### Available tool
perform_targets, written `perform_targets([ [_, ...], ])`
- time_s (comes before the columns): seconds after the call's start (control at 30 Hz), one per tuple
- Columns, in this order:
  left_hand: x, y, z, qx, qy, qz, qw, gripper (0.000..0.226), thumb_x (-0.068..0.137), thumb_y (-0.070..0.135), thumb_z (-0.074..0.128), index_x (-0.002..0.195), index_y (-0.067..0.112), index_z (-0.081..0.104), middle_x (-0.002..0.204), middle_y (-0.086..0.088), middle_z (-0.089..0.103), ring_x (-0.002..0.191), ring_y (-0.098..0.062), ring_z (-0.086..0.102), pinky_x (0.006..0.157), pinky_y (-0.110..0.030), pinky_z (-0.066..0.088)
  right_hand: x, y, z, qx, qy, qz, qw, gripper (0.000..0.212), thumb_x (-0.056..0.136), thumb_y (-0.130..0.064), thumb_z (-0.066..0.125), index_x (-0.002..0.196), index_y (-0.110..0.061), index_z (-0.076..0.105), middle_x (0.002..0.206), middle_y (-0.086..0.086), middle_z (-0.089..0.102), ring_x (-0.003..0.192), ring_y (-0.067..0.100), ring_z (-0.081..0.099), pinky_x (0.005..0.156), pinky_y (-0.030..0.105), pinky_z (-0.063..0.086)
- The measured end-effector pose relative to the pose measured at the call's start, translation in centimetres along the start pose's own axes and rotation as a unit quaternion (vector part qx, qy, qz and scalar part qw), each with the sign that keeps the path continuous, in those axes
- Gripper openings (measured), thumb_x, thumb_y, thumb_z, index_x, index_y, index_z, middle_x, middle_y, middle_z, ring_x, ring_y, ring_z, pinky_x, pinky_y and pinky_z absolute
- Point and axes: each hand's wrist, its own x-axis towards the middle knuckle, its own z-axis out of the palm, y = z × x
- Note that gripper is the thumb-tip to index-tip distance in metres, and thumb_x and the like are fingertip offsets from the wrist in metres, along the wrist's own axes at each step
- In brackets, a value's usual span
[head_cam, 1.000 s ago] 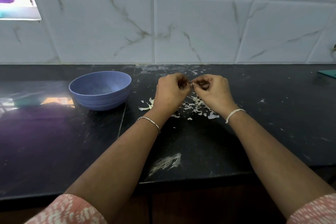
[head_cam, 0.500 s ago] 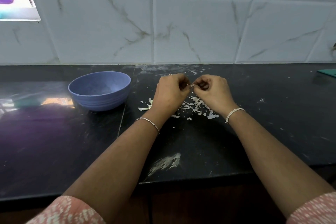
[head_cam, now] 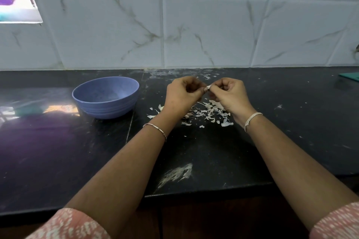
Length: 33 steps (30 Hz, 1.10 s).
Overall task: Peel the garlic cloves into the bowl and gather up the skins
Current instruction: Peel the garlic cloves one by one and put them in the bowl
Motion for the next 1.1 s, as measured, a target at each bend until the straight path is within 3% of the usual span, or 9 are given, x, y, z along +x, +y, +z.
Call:
perform_targets([
  [0.13, 0.06, -0.05, 0.04, -0.079, -0.002, -0.053, 0.995, 0.003, 0.084, 0.007, 0.075, 0.084, 0.009, 0.073, 0.078, -0.020, 0.071, 0.066, -0.021, 0.063, 0.076, -0.045, 0.060, -0.03, 0.02, -0.02, -0.016, -0.014, 0.000, 1.000, 0.033, 0.099, -0.029, 0.056, 0.073, -0.012, 0.070, 0.065, 0.003, 0.067, 0.055, 0.011, 0.060, 0.055, 0.025, 0.050],
  [0.23, 0.31, -0.38, -0.01, -0.134, 0.003, -0.096, 0.986, 0.003, 0.084, 0.004, 0.074, 0.082, 0.007, 0.073, 0.081, -0.021, 0.071, 0.067, -0.022, 0.062, 0.078, -0.046, 0.059, 0.04, 0.02, -0.24, -0.036, -0.004, -0.059, 0.998, 0.013, 0.092, -0.014, 0.063, 0.085, -0.023, 0.068, 0.075, 0.001, 0.066, 0.064, 0.016, 0.062, 0.063, 0.036, 0.055],
  [0.27, 0.39, -0.53, -0.02, -0.140, 0.006, -0.103, 0.985, 0.002, 0.084, 0.004, 0.074, 0.083, 0.006, 0.074, 0.083, -0.022, 0.072, 0.068, -0.023, 0.062, 0.078, -0.047, 0.059, -0.02, -0.05, -0.27, -0.034, -0.012, -0.074, 0.997, 0.017, 0.090, -0.009, 0.064, 0.090, -0.025, 0.068, 0.077, 0.003, 0.066, 0.066, 0.018, 0.062, 0.066, 0.038, 0.056],
  [0.4, 0.51, -0.84, 0.10, -0.109, 0.012, -0.098, 0.989, 0.003, 0.080, 0.005, 0.075, 0.080, 0.007, 0.074, 0.070, -0.011, 0.069, 0.061, -0.019, 0.063, 0.069, -0.036, 0.056, -0.43, -0.40, 0.05, -0.083, -0.036, -0.106, 0.990, 0.014, 0.081, -0.005, 0.070, 0.088, -0.017, 0.072, 0.080, 0.006, 0.071, 0.065, 0.017, 0.062, 0.065, 0.028, 0.056],
  [0.57, 0.32, -0.75, 0.36, -0.067, 0.013, -0.079, 0.995, 0.007, 0.080, 0.006, 0.073, 0.081, 0.012, 0.076, 0.076, -0.011, 0.074, 0.069, -0.021, 0.069, 0.080, -0.043, 0.060, -0.13, -0.12, -0.15, -0.106, -0.025, -0.096, 0.989, 0.010, 0.075, -0.007, 0.076, 0.075, -0.013, 0.068, 0.077, 0.003, 0.072, 0.064, 0.009, 0.064, 0.062, 0.025, 0.054],
  [0.77, 0.14, -0.59, 0.17, -0.014, 0.007, -0.055, 0.998, 0.006, 0.082, 0.010, 0.072, 0.086, 0.009, 0.076, 0.078, -0.009, 0.074, 0.071, -0.018, 0.071, 0.079, -0.038, 0.060, -0.26, 0.04, -0.02, -0.139, -0.024, -0.086, 0.986, 0.012, 0.069, -0.013, 0.078, 0.070, -0.011, 0.066, 0.070, 0.003, 0.071, 0.059, 0.010, 0.062, 0.063, 0.032, 0.057],
  [0.9, 0.18, -0.69, 0.14, 0.001, 0.009, -0.042, 0.999, 0.003, 0.082, 0.013, 0.074, 0.084, 0.012, 0.076, 0.076, -0.006, 0.074, 0.073, -0.021, 0.072, 0.079, -0.039, 0.060, -0.21, 0.08, -0.10, -0.105, -0.029, -0.062, 0.992, 0.014, 0.071, -0.008, 0.077, 0.066, -0.015, 0.065, 0.072, 0.006, 0.072, 0.059, 0.010, 0.061, 0.062, 0.030, 0.054],
  [1.1, 0.30, -0.82, -0.03, -0.026, 0.000, -0.046, 0.999, 0.009, 0.084, 0.013, 0.073, 0.078, 0.019, 0.074, 0.072, -0.002, 0.073, 0.066, -0.014, 0.069, 0.077, -0.037, 0.061, -0.77, -0.71, -0.30, 0.057, -0.064, 0.014, 0.996, 0.013, 0.077, 0.007, 0.075, 0.074, 0.003, 0.063, 0.070, 0.012, 0.070, 0.058, 0.010, 0.068, 0.055, 0.018, 0.053],
])
